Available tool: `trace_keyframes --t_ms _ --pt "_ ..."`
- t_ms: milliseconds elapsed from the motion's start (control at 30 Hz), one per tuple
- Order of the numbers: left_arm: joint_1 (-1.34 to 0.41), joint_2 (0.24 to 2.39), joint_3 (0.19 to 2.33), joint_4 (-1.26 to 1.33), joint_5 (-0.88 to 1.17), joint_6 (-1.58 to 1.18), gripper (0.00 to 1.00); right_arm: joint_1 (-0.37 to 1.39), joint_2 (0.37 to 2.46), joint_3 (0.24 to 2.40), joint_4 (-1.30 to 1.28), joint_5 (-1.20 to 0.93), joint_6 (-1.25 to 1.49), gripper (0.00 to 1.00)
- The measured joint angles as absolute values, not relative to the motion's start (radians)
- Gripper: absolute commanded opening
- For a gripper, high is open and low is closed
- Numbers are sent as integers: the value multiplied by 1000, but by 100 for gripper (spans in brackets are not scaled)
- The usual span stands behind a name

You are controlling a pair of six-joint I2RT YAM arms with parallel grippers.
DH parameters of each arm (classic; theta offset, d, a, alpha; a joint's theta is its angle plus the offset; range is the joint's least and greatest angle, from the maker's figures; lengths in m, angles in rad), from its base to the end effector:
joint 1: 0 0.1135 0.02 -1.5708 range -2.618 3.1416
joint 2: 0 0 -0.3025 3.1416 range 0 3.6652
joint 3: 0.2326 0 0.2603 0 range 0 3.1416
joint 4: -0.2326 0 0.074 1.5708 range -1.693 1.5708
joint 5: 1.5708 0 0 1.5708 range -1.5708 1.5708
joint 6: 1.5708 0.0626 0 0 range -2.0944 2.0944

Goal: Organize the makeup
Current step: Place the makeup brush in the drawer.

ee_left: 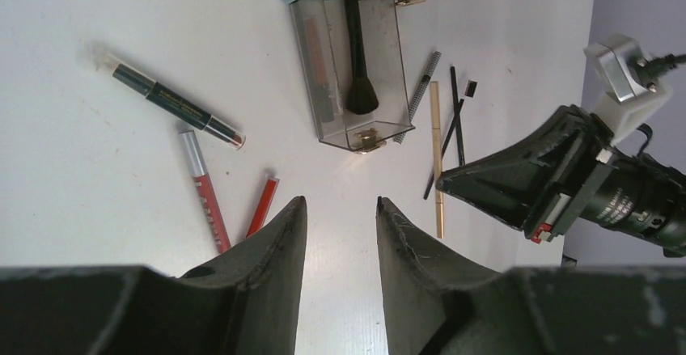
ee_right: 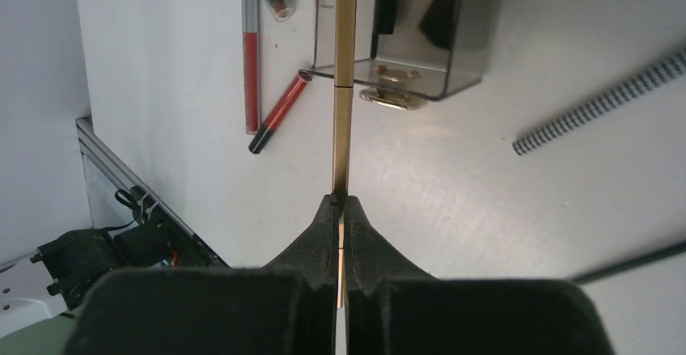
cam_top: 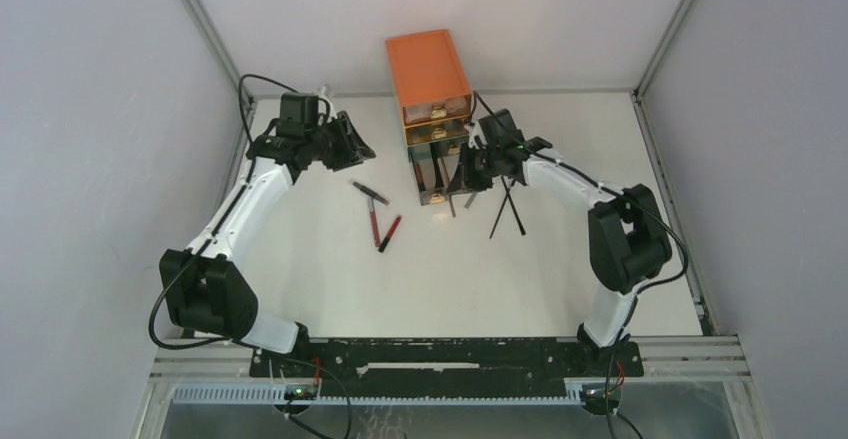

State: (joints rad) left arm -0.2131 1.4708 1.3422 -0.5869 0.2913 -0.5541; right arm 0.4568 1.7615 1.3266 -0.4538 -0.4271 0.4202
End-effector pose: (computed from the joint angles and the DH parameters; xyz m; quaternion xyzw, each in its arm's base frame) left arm 0.3381 -0.0916 0.3536 -0.0934 0.8975 -0.2760 0.3311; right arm 0.3609 0.2063 0.2565 -0.0877 0.9195 0.3196 0.2112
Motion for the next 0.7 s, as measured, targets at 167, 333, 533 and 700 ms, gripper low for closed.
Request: trace_keyframes --t_ms 167,333,533,700 --pt "-204 1454 1320 -590 291 -549 41 475 1863 1420 -460 -457 461 0" --pt "-191 1434 1307 -590 291 -549 41 473 1937 1501 -463 -458 498 0" --pt "-182 1417 1299 -591 290 -548 41 471 2023 1567 -465 -458 532 0" --pt "-178 1406 1288 -595 288 -546 41 471 2074 1592 -475 -459 552 0"
